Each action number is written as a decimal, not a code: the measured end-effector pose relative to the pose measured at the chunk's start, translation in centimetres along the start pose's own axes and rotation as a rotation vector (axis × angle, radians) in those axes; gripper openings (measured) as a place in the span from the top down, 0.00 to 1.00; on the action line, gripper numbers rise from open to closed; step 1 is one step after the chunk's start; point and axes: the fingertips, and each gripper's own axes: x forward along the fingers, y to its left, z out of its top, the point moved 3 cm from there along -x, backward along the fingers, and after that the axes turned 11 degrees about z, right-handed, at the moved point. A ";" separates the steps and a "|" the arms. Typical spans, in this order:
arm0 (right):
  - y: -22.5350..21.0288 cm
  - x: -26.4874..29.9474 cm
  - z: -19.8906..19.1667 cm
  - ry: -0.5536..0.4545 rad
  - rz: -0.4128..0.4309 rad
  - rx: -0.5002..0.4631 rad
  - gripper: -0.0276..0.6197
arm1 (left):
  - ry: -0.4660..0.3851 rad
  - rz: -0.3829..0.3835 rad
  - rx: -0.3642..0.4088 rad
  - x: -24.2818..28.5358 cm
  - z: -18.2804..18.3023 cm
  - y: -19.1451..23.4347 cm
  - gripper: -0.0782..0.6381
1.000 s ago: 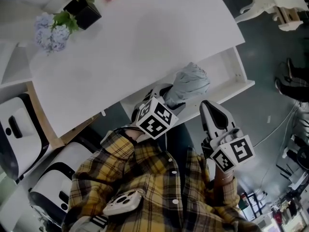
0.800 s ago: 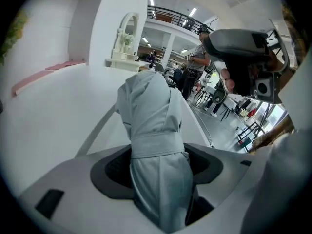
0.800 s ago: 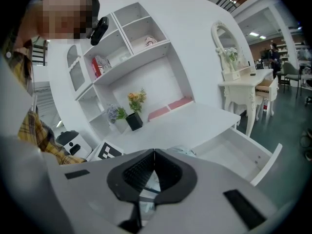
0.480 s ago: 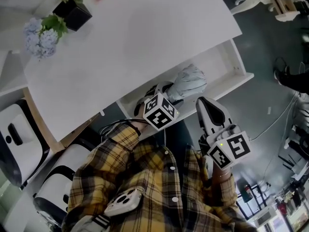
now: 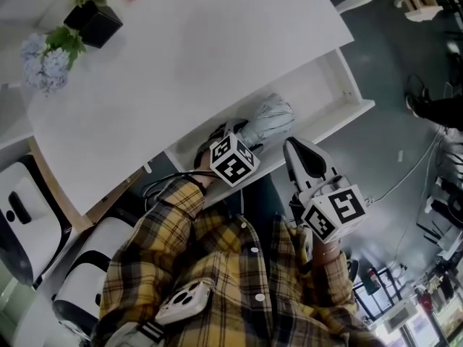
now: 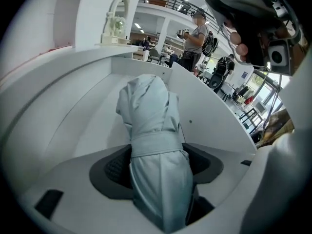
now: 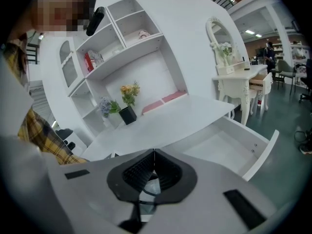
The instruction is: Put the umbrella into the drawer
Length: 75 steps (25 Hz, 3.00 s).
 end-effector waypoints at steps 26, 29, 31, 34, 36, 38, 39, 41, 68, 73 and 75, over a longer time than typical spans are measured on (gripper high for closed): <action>-0.6 -0.3 -0.9 0.014 0.023 -0.010 0.93 | -0.039 0.096 0.058 -1.3 0.3 0.0 0.42; -0.3 -0.2 -0.5 0.015 0.037 -0.024 0.93 | -0.032 0.116 0.046 -2.1 0.2 0.3 0.42; 0.0 -0.1 0.0 0.013 0.047 -0.035 0.93 | -0.031 0.131 0.047 -2.8 0.2 0.4 0.42; 0.6 -0.2 0.5 0.012 0.061 -0.050 0.93 | -0.038 0.150 0.042 -4.0 0.3 0.5 0.42; 0.9 -0.4 1.0 0.012 0.066 -0.063 0.93 | -0.055 0.165 0.027 -5.0 0.6 0.8 0.42; 1.2 -0.5 1.6 0.011 0.069 -0.079 0.93 | -0.079 0.178 0.014 -6.1 1.1 1.1 0.42; 1.4 -0.6 1.9 0.008 0.072 -0.088 0.93 | -0.091 0.184 0.011 -6.7 1.4 1.3 0.42; 1.7 -0.6 2.6 -0.005 0.083 -0.109 0.93 | -0.118 0.200 0.003 -7.9 2.0 1.6 0.42; 12.5 -0.5 13.3 -0.155 0.348 -0.417 0.93 | -0.741 0.480 -0.368 -34.3 9.7 4.0 0.42; 16.0 -0.6 15.5 -0.193 0.450 -0.483 0.93 | -0.835 0.557 -0.402 -38.5 9.8 3.6 0.47; 17.3 -0.7 16.0 -0.201 0.490 -0.505 0.93 | -0.845 0.583 -0.411 -39.3 9.5 3.4 0.53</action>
